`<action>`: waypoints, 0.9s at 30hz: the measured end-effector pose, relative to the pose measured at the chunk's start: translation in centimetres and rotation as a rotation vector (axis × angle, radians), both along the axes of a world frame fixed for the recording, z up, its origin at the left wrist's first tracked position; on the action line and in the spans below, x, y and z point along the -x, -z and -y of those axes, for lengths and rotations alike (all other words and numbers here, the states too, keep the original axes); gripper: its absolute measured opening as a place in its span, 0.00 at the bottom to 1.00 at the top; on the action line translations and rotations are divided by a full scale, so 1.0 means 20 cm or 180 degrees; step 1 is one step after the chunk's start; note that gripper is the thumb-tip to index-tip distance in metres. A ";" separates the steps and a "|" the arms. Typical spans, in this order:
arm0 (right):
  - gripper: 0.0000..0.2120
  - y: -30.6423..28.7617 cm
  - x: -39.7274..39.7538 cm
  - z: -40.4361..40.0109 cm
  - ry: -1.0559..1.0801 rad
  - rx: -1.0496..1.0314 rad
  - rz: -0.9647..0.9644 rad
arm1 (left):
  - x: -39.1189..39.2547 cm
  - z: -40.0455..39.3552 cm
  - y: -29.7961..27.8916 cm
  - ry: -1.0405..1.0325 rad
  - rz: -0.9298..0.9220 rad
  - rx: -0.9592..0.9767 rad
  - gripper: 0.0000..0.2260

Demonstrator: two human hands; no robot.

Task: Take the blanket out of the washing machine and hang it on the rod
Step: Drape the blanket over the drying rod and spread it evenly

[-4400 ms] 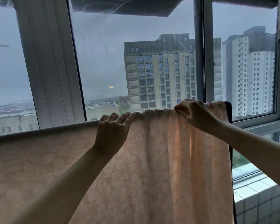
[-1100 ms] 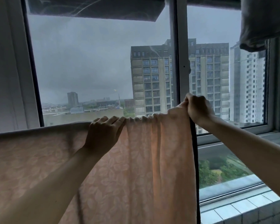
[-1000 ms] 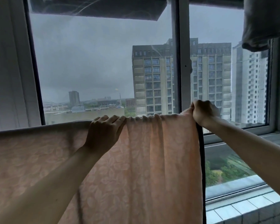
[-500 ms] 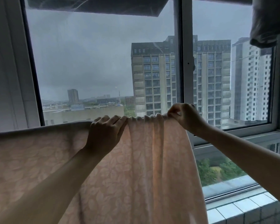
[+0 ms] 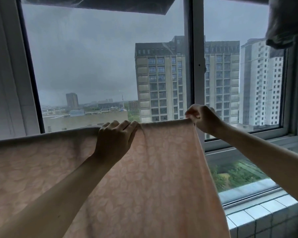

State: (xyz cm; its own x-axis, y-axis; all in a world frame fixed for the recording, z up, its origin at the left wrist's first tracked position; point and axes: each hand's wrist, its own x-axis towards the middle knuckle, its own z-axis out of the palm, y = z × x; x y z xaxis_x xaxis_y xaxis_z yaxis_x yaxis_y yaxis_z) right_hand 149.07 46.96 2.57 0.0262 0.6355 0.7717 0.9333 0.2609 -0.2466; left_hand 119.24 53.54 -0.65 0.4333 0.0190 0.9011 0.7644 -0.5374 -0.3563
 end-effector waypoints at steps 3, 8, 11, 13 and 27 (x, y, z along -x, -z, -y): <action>0.07 0.01 0.09 0.01 -0.0277 0.0111 0.0263 | 0.00 0.00 0.00 0.0028 0.0014 0.0044 0.14; 0.04 0.03 0.12 0.00 -0.0153 -0.0149 0.0400 | 0.02 0.01 0.00 0.0002 -0.0003 0.0070 0.14; 0.04 -0.01 0.11 -0.03 0.0161 -0.0125 0.0534 | 0.03 0.02 -0.01 0.0033 -0.0001 0.0097 0.14; 0.05 -0.06 0.08 -0.04 0.0391 -0.0198 0.0309 | 0.02 0.03 -0.01 0.0054 -0.0032 0.0132 0.14; 0.09 0.04 -0.02 -0.01 -0.0556 0.0870 -0.0934 | -0.03 0.06 -0.04 0.0001 0.0568 0.0772 0.13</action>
